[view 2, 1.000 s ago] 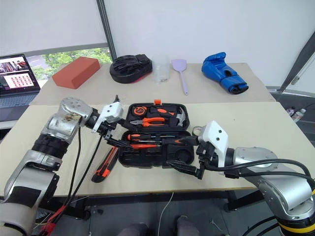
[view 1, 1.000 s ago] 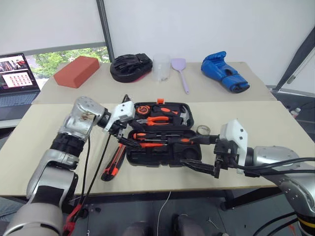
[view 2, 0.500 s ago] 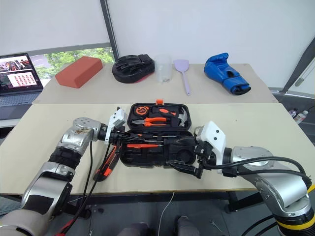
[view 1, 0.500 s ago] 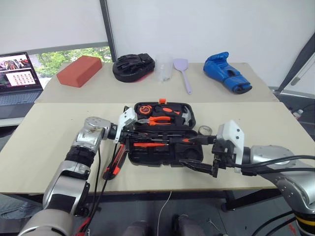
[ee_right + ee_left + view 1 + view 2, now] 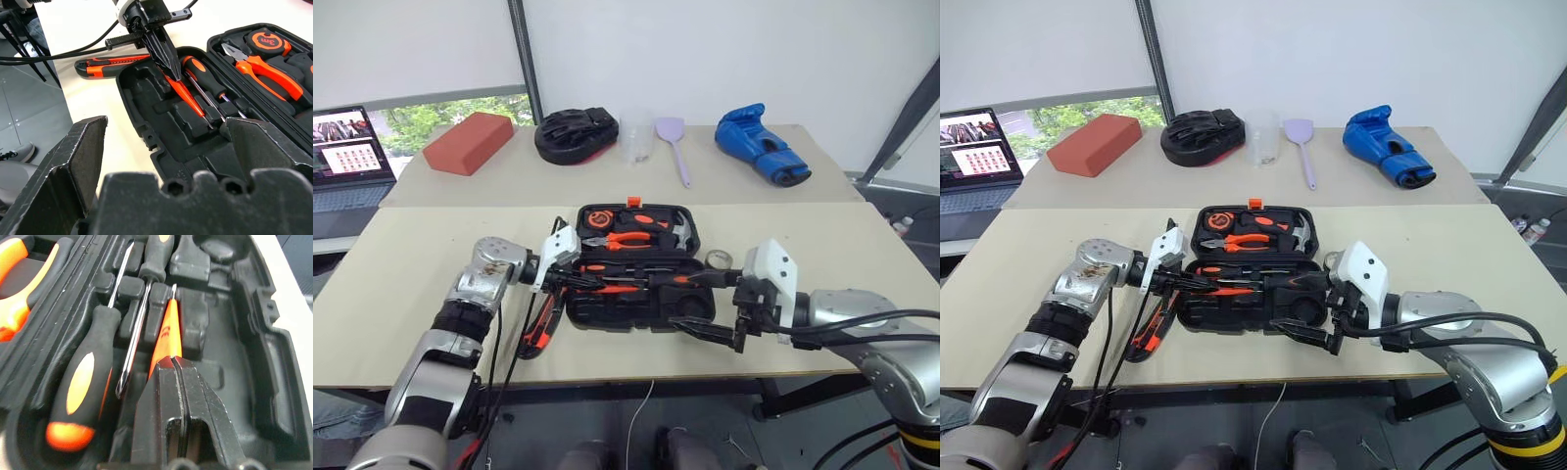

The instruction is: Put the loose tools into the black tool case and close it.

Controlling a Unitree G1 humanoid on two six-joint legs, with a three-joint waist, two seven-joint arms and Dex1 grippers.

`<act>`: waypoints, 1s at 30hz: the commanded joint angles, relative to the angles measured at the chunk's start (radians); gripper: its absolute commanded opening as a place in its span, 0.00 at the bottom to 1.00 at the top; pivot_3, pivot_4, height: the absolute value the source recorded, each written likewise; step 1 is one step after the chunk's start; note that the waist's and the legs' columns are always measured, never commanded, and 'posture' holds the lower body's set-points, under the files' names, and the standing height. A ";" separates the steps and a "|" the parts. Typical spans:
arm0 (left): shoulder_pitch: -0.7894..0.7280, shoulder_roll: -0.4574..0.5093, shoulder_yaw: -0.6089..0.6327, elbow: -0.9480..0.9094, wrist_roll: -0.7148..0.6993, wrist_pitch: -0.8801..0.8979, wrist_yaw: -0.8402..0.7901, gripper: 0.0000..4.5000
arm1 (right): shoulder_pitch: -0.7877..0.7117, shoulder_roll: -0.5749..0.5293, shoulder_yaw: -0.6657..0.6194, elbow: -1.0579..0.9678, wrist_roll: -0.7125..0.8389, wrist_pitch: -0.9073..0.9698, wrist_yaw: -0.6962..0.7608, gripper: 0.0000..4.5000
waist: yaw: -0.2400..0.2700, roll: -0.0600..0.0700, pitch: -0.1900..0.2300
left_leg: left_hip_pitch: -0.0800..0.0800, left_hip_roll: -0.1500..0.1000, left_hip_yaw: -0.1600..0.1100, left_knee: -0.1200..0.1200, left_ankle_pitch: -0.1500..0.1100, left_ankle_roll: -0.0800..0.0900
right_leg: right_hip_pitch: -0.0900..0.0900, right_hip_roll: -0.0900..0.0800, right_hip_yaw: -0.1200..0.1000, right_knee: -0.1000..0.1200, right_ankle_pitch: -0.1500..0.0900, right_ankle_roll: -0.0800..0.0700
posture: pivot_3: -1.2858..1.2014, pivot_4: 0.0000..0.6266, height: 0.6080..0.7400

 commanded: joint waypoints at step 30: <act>0.132 0.020 -0.063 -0.095 0.072 -0.109 0.066 0.01 | -0.016 0.026 0.005 0.023 -0.018 -0.028 -0.003 1.00 | -0.003 0.003 -0.005 | 0.001 0.000 0.000 -0.002 0.000 0.000 | 0.000 0.000 0.000 0.000 0.000 0.000 | 0.52 0.24 1.00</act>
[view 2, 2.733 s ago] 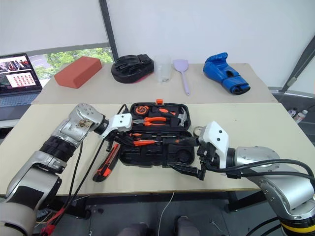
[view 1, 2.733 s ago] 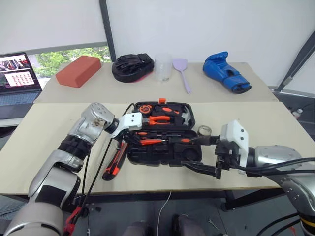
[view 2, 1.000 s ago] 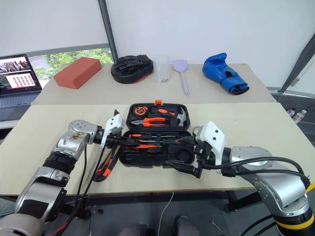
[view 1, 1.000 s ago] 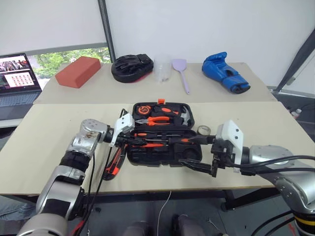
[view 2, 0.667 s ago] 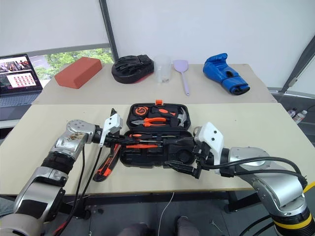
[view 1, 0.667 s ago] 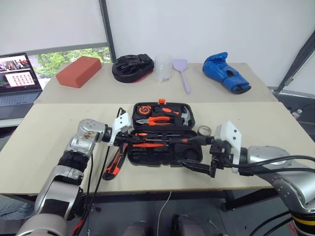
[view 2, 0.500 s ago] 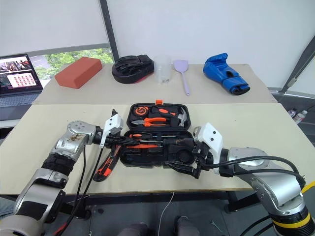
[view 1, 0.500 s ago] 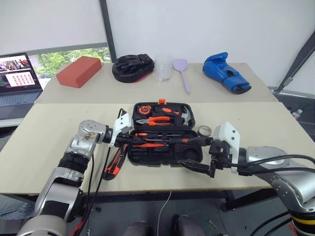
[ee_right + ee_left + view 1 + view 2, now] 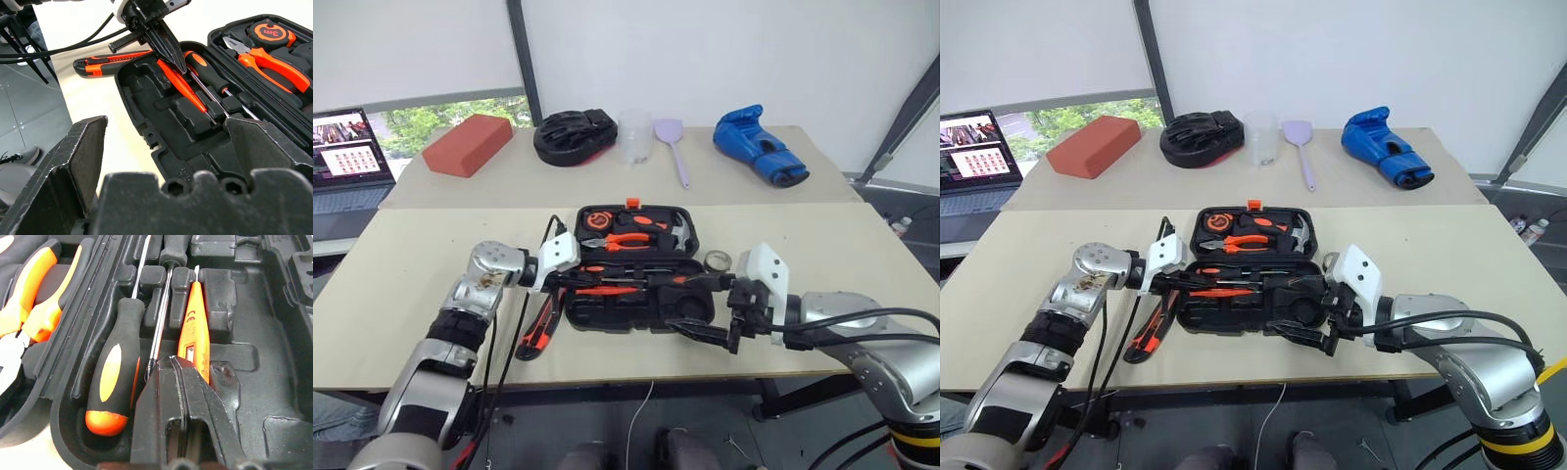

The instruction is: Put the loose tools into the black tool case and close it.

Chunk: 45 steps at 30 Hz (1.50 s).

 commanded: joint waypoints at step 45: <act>0.392 0.164 0.398 -0.606 -0.289 0.531 0.246 0.49 | -0.142 0.018 0.050 0.107 -0.027 -0.066 0.124 1.00 | -0.015 0.001 0.000 | 0.000 0.001 0.000 -0.002 0.000 0.000 | -0.003 0.002 0.001 0.000 0.001 -0.001 | 0.52 0.24 1.00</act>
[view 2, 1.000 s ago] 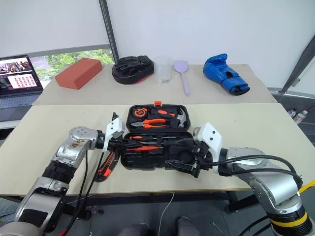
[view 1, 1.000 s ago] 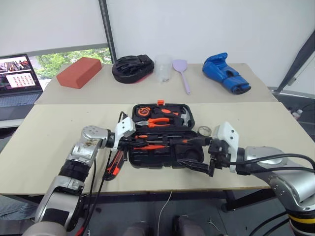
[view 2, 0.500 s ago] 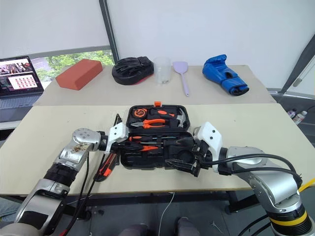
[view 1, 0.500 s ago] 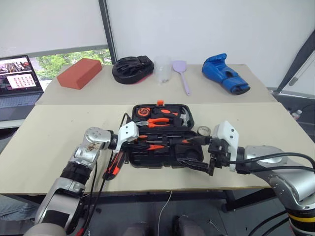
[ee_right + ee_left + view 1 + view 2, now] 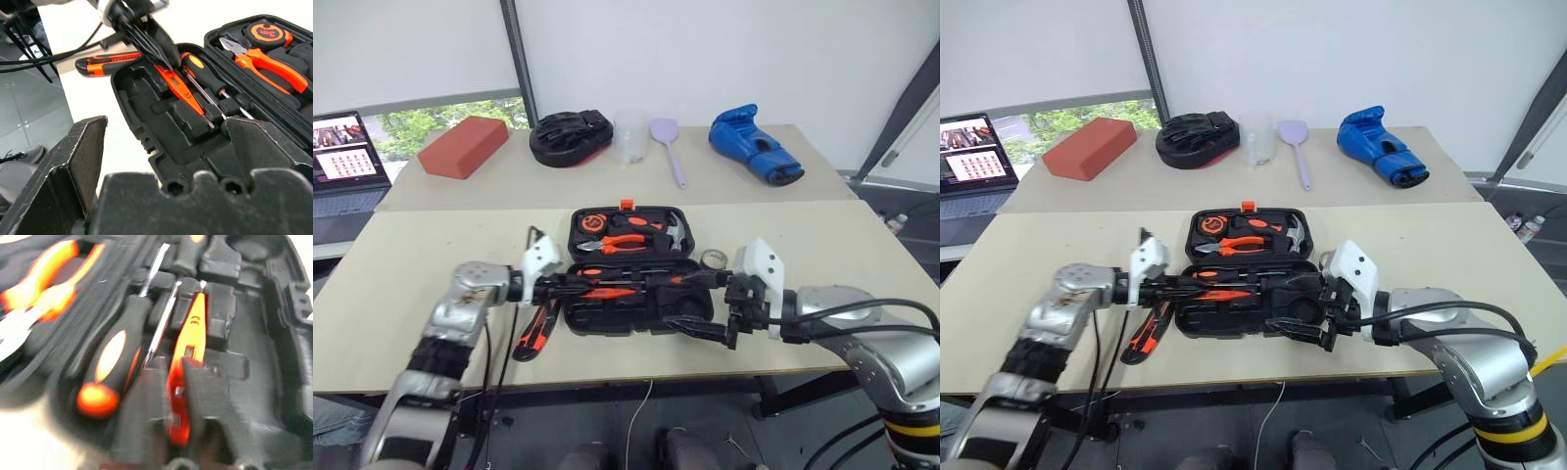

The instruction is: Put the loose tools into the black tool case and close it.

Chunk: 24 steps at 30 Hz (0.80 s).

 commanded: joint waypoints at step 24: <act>0.271 0.077 0.167 -0.716 -0.237 0.990 0.613 0.99 | -0.059 0.006 0.099 0.015 -0.107 -0.172 0.159 1.00 | 0.025 -0.001 0.001 | 0.005 -0.001 0.000 -0.002 -0.004 -0.011 | 0.005 0.000 0.000 -0.001 0.001 0.000 | 0.52 0.24 1.00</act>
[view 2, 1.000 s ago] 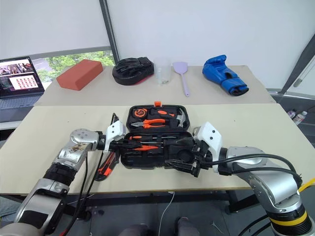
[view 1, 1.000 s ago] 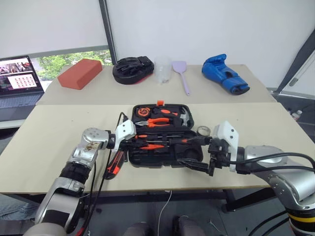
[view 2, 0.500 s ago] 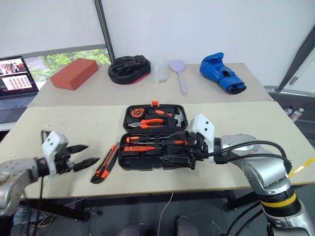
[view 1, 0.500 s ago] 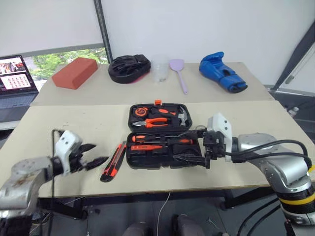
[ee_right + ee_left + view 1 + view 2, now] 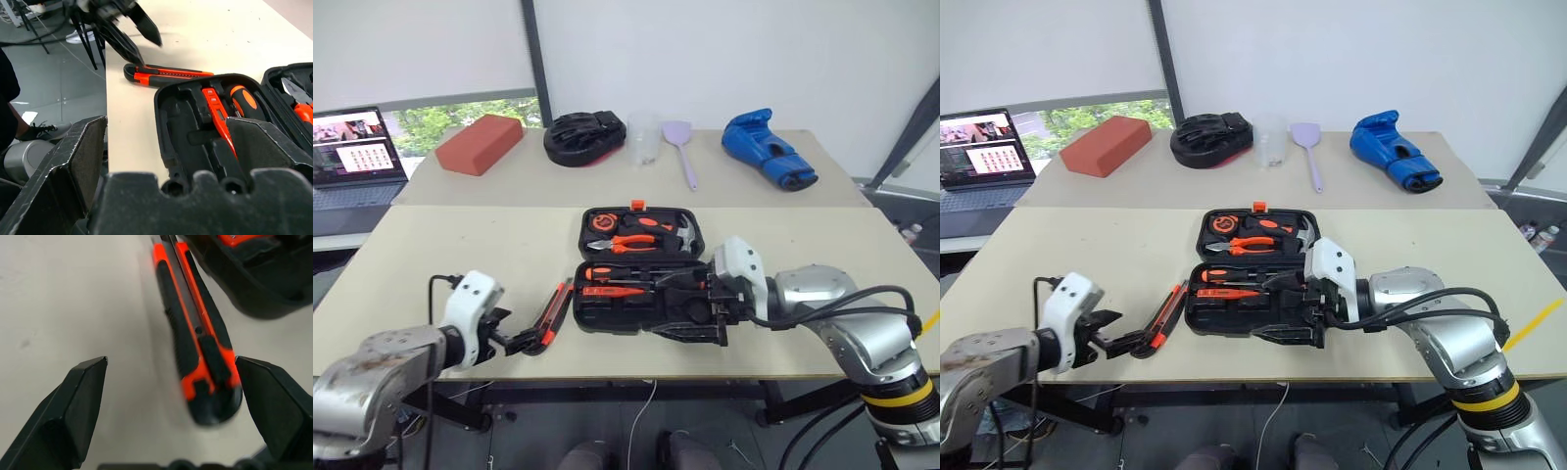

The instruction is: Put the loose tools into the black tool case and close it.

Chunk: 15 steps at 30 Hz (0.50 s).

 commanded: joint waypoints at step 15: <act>-0.197 0.043 -0.073 0.405 0.111 -0.106 0.106 0.39 | 0.079 -0.017 -0.086 -0.124 0.060 0.056 -0.086 1.00 | -0.007 0.001 -0.001 | 0.011 0.001 0.000 -0.008 0.003 -0.007 | 0.008 0.000 0.001 0.000 -0.004 0.005 | 0.52 0.24 1.00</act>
